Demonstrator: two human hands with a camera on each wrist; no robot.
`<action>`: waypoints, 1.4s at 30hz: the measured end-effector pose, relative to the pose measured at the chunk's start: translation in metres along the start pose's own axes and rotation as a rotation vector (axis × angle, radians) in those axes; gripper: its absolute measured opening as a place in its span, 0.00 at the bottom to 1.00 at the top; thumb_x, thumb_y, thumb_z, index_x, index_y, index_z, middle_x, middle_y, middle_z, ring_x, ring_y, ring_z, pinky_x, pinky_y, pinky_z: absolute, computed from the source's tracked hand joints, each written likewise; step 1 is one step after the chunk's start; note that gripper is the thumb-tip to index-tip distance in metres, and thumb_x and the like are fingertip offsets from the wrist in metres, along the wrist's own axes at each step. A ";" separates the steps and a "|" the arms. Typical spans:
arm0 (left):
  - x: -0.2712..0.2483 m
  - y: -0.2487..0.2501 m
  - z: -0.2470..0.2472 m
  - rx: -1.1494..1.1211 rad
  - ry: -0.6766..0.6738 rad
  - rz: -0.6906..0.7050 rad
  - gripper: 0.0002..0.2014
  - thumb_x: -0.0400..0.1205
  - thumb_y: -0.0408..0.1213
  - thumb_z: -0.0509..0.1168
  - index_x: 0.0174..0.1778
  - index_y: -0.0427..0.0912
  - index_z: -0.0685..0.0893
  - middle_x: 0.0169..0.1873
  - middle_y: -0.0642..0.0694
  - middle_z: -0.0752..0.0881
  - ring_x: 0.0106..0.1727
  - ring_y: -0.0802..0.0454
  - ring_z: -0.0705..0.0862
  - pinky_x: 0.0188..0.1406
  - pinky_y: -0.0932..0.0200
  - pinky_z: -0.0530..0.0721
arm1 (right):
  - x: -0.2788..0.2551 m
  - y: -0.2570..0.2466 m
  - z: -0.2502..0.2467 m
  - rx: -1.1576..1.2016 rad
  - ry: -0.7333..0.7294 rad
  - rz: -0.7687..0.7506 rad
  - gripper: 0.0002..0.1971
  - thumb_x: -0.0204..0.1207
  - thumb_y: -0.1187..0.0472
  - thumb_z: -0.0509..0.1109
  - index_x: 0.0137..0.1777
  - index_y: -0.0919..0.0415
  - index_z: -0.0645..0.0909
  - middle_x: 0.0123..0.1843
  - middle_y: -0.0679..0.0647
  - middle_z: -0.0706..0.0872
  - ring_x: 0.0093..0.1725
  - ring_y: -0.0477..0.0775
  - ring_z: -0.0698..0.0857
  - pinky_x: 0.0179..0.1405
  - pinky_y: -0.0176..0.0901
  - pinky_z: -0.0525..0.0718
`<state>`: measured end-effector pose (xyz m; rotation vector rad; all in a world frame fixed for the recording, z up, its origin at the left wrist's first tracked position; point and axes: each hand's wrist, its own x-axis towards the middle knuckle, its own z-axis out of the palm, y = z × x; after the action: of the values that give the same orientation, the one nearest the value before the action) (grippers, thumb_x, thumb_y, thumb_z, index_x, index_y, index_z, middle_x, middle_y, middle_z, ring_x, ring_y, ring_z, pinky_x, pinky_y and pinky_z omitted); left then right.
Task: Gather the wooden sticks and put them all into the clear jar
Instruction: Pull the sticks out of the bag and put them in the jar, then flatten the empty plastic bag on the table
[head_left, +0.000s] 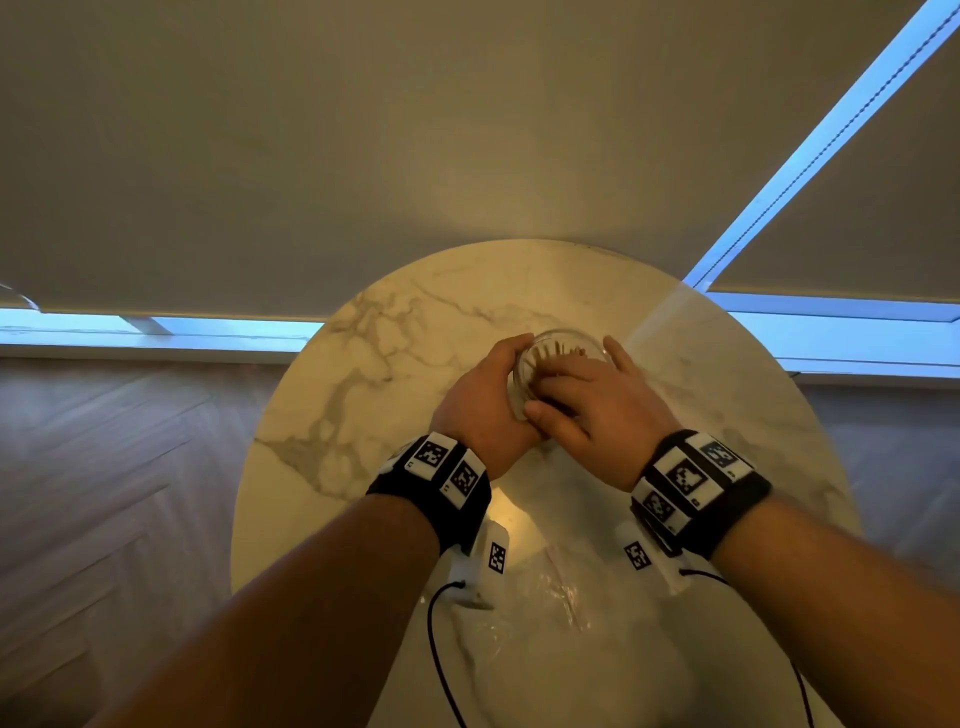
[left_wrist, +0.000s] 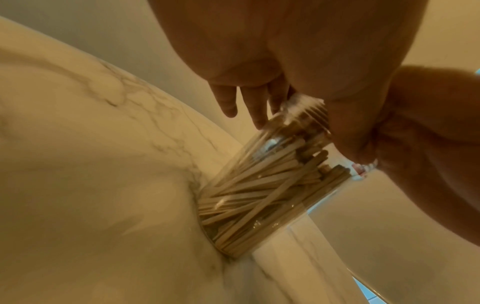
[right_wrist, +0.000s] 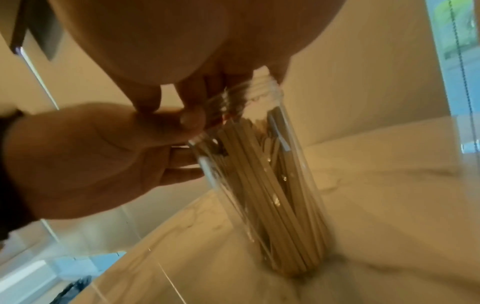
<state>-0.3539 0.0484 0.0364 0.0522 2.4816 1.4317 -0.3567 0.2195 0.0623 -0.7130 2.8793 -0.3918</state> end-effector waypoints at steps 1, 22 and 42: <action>0.000 0.000 0.000 0.000 0.008 0.001 0.44 0.68 0.50 0.79 0.81 0.62 0.67 0.65 0.56 0.87 0.62 0.56 0.87 0.65 0.53 0.86 | -0.003 0.002 -0.002 0.002 0.048 -0.008 0.28 0.84 0.36 0.48 0.61 0.47 0.87 0.63 0.43 0.87 0.67 0.48 0.84 0.86 0.71 0.53; -0.042 -0.031 0.003 0.221 -0.085 -0.192 0.51 0.70 0.65 0.77 0.86 0.51 0.61 0.72 0.53 0.82 0.68 0.50 0.83 0.67 0.48 0.83 | -0.072 0.006 0.001 0.212 0.401 0.189 0.08 0.83 0.50 0.68 0.54 0.50 0.87 0.53 0.46 0.88 0.53 0.49 0.85 0.57 0.49 0.82; -0.201 -0.036 0.018 -0.736 0.113 -0.498 0.08 0.78 0.22 0.73 0.38 0.35 0.82 0.24 0.40 0.81 0.25 0.46 0.78 0.24 0.60 0.81 | -0.158 0.007 0.038 1.087 0.177 0.648 0.07 0.84 0.53 0.72 0.51 0.55 0.88 0.31 0.58 0.83 0.30 0.54 0.79 0.33 0.51 0.82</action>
<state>-0.1523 0.0123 0.0411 -0.7432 1.6997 2.0073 -0.2139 0.2922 0.0372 0.4278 2.2594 -1.7000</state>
